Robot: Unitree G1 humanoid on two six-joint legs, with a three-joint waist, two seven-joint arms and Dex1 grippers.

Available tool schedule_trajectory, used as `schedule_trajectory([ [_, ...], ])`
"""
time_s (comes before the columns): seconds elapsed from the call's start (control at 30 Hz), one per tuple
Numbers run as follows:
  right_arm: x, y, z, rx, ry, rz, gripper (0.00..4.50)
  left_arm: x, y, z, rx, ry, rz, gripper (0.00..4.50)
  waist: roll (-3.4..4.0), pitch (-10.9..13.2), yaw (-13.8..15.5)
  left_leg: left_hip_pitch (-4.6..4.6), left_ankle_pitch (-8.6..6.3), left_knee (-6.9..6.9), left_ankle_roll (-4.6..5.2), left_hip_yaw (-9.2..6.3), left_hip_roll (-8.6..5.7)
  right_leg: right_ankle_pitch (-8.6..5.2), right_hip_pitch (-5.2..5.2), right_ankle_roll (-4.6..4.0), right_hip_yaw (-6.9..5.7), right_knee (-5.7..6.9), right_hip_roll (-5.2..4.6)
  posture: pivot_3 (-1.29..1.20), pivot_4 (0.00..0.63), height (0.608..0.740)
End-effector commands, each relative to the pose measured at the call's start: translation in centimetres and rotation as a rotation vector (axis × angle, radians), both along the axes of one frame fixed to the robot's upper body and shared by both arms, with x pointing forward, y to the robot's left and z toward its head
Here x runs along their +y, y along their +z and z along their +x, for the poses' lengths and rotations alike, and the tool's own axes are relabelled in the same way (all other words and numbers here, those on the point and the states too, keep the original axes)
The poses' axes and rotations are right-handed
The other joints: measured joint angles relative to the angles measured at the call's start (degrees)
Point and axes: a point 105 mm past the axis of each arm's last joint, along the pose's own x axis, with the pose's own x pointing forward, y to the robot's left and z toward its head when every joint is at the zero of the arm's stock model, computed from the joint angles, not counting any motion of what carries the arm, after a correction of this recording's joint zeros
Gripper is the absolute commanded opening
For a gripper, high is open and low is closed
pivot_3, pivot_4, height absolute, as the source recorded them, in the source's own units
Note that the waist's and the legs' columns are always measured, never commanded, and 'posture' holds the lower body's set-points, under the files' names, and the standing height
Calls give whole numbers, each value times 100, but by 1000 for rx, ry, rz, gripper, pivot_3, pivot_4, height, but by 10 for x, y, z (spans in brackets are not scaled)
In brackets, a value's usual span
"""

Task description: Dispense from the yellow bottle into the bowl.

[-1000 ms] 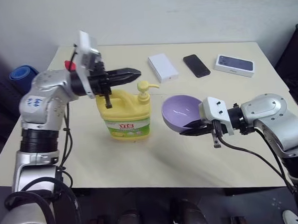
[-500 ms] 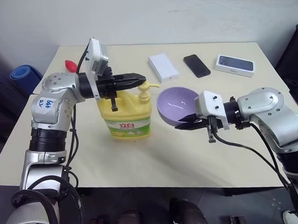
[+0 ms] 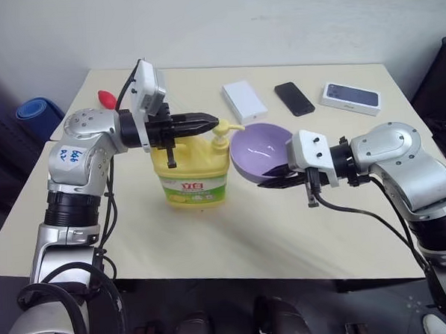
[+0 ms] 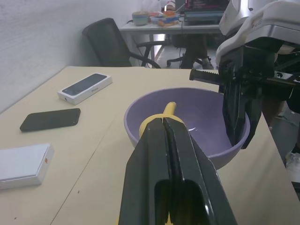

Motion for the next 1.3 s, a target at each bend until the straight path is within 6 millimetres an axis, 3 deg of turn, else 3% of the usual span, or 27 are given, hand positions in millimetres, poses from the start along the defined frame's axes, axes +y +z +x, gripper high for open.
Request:
schedule_trajectory([
  [0.03,6,14,-5,-53,42,8,0,-6,-20,1,53,-11,58,17,0,0,0,1,0,3,0,0,0,0,0,0,2,4,0,0,150,740],
  [0.33,4,11,-6,-37,38,1,0,-3,11,-4,18,-33,39,17,-1,0,4,-3,-1,8,2,0,-1,0,-2,0,2,7,-2,0,150,740],
  [0.63,4,12,-5,-36,34,3,0,-15,10,1,44,-36,28,17,-1,0,1,-10,-1,8,2,-1,0,0,-6,0,1,7,-1,0,150,740],
  [0.8,3,13,-5,-45,30,5,0,-13,1,5,44,-7,99,17,-1,0,2,-10,-1,8,2,-1,0,0,-6,0,1,6,-1,0,150,740],
  [1.07,3,18,-4,-73,35,2,0,-5,-37,8,132,37,254,17,0,0,-3,1,-1,7,2,1,0,0,-1,0,6,8,-1,0,150,740],
  [1.3,5,20,-4,-79,44,1,0,-5,-49,6,161,39,265,17,-4,-9,-1,21,-2,7,3,0,1,0,10,0,20,14,-3,0,150,740],
])
